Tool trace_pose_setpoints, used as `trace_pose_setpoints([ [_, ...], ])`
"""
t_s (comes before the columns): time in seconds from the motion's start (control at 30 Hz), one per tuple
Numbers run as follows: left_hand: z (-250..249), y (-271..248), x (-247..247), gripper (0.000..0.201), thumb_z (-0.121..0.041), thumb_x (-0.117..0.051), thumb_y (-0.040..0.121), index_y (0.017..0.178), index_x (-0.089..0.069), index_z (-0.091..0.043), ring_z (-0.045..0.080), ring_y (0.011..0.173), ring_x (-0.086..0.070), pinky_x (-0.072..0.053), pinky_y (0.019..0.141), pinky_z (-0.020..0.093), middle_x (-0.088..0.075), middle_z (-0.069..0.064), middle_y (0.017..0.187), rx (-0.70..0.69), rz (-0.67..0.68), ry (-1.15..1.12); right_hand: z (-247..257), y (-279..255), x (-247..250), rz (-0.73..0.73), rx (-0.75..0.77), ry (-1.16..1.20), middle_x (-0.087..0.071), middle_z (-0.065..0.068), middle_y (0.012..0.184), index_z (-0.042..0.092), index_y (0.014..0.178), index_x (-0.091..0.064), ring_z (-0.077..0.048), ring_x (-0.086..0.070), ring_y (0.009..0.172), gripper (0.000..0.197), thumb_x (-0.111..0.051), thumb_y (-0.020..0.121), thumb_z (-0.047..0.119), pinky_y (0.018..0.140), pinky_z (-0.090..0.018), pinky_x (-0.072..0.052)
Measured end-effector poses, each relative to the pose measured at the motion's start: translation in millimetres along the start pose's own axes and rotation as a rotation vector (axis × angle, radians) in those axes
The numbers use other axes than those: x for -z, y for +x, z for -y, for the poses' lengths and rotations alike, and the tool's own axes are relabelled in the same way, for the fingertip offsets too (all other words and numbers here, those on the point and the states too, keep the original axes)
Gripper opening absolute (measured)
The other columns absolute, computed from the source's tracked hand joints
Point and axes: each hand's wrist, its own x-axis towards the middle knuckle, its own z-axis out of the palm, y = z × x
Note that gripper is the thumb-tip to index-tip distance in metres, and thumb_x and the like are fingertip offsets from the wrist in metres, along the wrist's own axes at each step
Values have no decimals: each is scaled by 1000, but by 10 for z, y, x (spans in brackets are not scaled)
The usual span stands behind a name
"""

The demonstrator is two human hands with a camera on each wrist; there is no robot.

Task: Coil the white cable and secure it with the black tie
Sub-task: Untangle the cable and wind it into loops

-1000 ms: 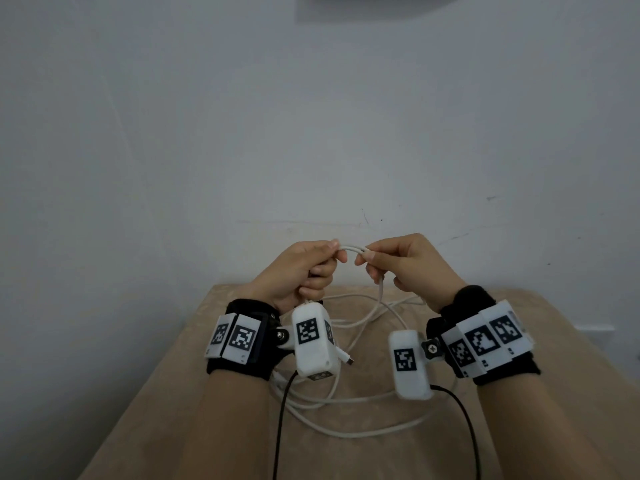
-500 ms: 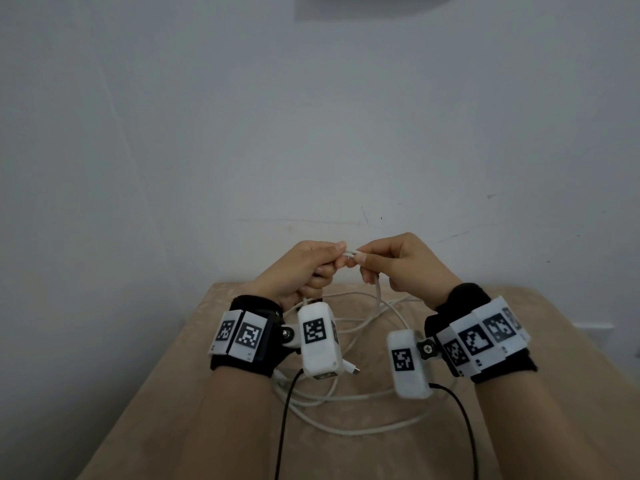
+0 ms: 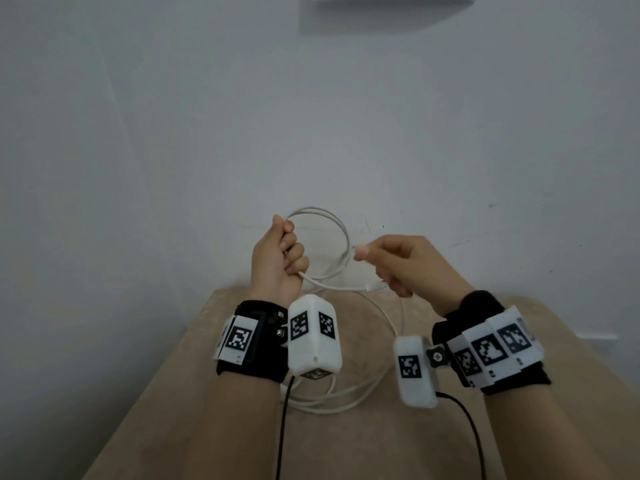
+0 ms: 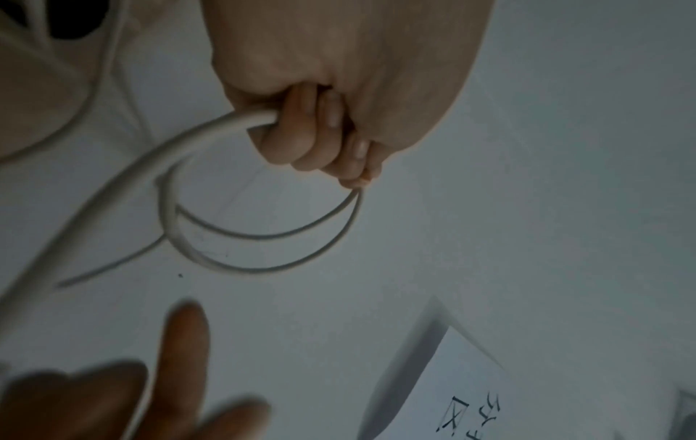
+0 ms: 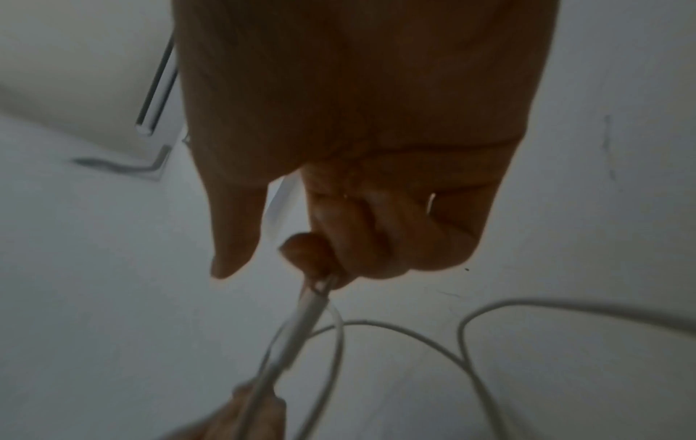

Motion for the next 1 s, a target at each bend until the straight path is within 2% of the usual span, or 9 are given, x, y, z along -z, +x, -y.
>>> trace_pose_setpoints([
  [0.1, 0, 4, -1, 38, -35, -35, 103, 71, -43, -16, 4, 28, -20, -15, 28, 15, -30, -9, 40, -25, -9, -60, -49, 24, -58, -9, 8, -120, -43, 5, 52, 19, 80, -73, -7, -37, 46, 27, -78, 69, 43, 43, -16, -31],
  [0.23, 0, 15, 13, 39, -37, -33, 103, 71, -41, -17, 4, 28, -21, -16, 28, 14, -29, -9, 40, -27, 12, -136, -112, 22, -45, 23, -48, -48, -49, -1, 57, 9, 77, -72, -7, -43, 42, 20, -81, 71, 26, 42, -18, -37],
  [0.37, 13, 17, -7, 40, -39, -33, 102, 69, -42, -18, 5, 27, -24, -18, 28, 14, -30, -7, 40, 33, 91, -237, -193, 74, -117, -127, -129, 184, -61, -7, 67, 0, 79, -67, -11, -60, 53, 15, -79, 74, 7, 54, -20, -53],
  [0.5, 58, 0, -59, 41, -39, -30, 102, 69, -41, -18, 5, 27, -26, -18, 29, 14, -31, -8, 41, 87, 215, -253, -291, 116, -216, -278, -216, 448, -61, -19, 87, -3, 95, -60, -17, -66, 59, 28, -77, 73, -2, 59, -22, -57],
  [0.57, 80, -10, -80, 42, -39, -29, 102, 69, -42, -17, 5, 27, -27, -17, 29, 14, -31, -8, 41, 107, 255, -256, -306, 125, -260, -303, -229, 515, -61, -22, 92, -3, 95, -60, -21, -66, 62, 27, -75, 74, -5, 61, -23, -58],
  [0.67, 113, -25, -107, 45, -38, -30, 102, 66, -46, -16, 5, 27, -27, -16, 30, 14, -32, -7, 42, 130, 284, -262, -290, 138, -299, -283, -226, 551, -66, -18, 84, -3, 89, -64, -18, -66, 64, 14, -72, 77, -4, 64, -23, -58],
  [0.83, 143, -50, -143, 40, -38, -31, 101, 69, -43, -17, 5, 27, -25, -15, 30, 14, -31, -7, 43, 135, 280, -213, -323, 128, -367, -292, -234, 495, -62, -12, 74, 9, 76, -68, -9, -49, 51, 8, -73, 78, 2, 47, -16, -44],
  [0.93, 154, -62, -164, 39, -38, -31, 102, 70, -42, -17, 4, 28, -24, -16, 29, 14, -30, -8, 44, 124, 273, -177, -321, 128, -423, -256, -250, 586, -66, -13, 77, 2, 85, -67, -8, -53, 49, 2, -66, 85, 0, 49, -16, -47],
  [1.0, 159, -73, -182, 39, -37, -32, 102, 70, -42, -17, 3, 29, -23, -16, 29, 14, -29, -9, 44, 94, 253, -144, -285, 143, -437, -191, -242, 670, -70, -9, 78, -3, 98, -66, -9, -60, 58, 12, -56, 90, -3, 57, -17, -51],
])
